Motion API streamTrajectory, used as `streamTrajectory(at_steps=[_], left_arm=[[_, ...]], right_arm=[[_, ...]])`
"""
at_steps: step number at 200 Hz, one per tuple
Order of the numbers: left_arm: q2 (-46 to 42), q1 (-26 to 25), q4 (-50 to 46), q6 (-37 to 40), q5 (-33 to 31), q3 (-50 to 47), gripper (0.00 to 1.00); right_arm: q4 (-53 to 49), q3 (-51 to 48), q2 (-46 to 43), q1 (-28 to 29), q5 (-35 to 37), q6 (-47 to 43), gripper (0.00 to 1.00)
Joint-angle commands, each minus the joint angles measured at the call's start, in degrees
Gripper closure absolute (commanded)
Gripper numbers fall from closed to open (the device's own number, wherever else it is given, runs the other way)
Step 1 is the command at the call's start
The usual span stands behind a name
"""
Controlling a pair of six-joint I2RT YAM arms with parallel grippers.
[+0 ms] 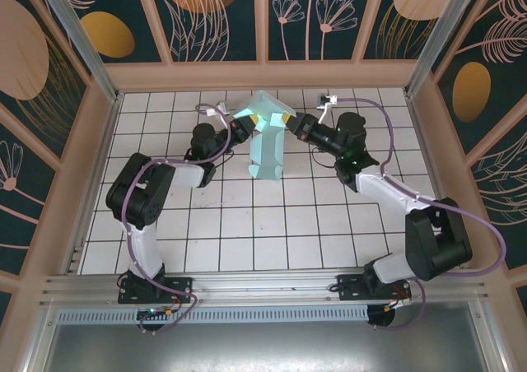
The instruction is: Fold the paper box
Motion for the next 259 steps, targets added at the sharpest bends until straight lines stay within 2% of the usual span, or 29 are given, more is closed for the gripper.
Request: streamTrajectory(at_steps=[1, 5, 32, 38, 40, 48, 56, 70, 83, 98, 104, 131, 145, 154, 159, 179, 199, 222, 259], left_arm=[[-2.0, -0.8, -1.5, 3.2, 0.0, 0.2, 1.00], [-2.2, -0.8, -2.1, 3.6, -0.3, 0.3, 1.00], [-2.7, -0.8, -5.7, 6.1, -1.7, 1.0, 1.00], [-2.8, -0.8, -6.6, 6.6, -2.1, 1.0, 1.00], [-2.9, -0.8, -6.7, 6.8, -2.2, 1.0, 1.00], [-3.1, -0.8, -7.5, 7.2, -2.8, 1.0, 1.00], [-3.4, -0.8, -8.3, 7.7, -3.5, 1.0, 1.00], [-3.7, -0.8, -9.4, 8.2, -4.3, 1.0, 1.00], [-3.8, -0.8, -9.8, 8.4, -4.7, 0.9, 1.00], [-3.8, -0.8, -9.9, 8.4, -4.5, 1.0, 1.00], [-3.8, -0.8, -10.0, 8.4, -4.5, 1.0, 1.00], [-4.3, -0.8, -10.6, 8.7, -4.9, 1.0, 1.00], [-4.7, -0.8, -11.2, 9.3, -5.5, 1.0, 1.00], [-5.1, -0.8, -11.8, 9.9, -6.3, 0.8, 1.00], [-5.4, -0.8, -12.3, 10.3, -6.9, 0.7, 1.00], [-7.0, -0.8, -15.0, 12.5, -11.2, -0.3, 1.00], [-9.0, -1.4, -17.4, 15.2, -20.2, -2.0, 1.00], [-9.8, -3.3, -22.3, 19.4, -31.2, -1.5, 1.00], [-9.9, -5.2, -24.5, 24.2, -41.2, -1.4, 1.00]], right_arm=[[-4.4, 2.0, -0.2, 0.9, 1.9, -1.8, 0.97], [-5.0, 2.0, -0.3, 1.0, 2.2, -2.0, 1.00], [-9.1, 2.5, -0.8, 1.4, 4.6, -4.0, 1.00], [-9.6, 2.3, -1.2, 1.5, 5.5, -4.2, 0.88], [-9.7, 2.2, -1.3, 1.5, 6.0, -4.2, 0.80], [-9.5, 1.6, -1.9, 1.6, 6.9, -4.5, 0.66], [-9.2, 1.3, -2.4, 1.5, 7.3, -4.7, 0.59], [-9.1, 1.1, -2.4, 1.6, 7.0, -4.9, 0.58], [-9.0, 1.1, -1.9, 1.8, 6.3, -5.0, 0.64], [-9.6, 1.3, -1.2, 2.0, 5.9, -5.1, 0.84], [-10.0, 1.4, -0.8, 2.1, 5.8, -5.3, 1.00], [-10.9, 1.4, -1.3, 2.1, 7.7, -6.0, 1.00], [-11.1, 1.2, -2.6, 2.1, 9.9, -6.9, 0.66], [-11.2, 0.7, -4.0, 2.0, 11.7, -8.0, 0.53], [-11.2, 0.4, -4.9, 2.0, 12.8, -8.7, 0.50], [-11.5, -1.5, -9.5, 1.9, 19.0, -11.6, 0.45], [-11.2, -3.3, -14.1, 2.0, 24.3, -14.1, 0.44], [-12.6, -2.6, -17.6, 2.7, 26.7, -16.7, 0.43], [-17.4, 4.1, -17.0, 9.1, 30.0, -23.3, 0.42]])
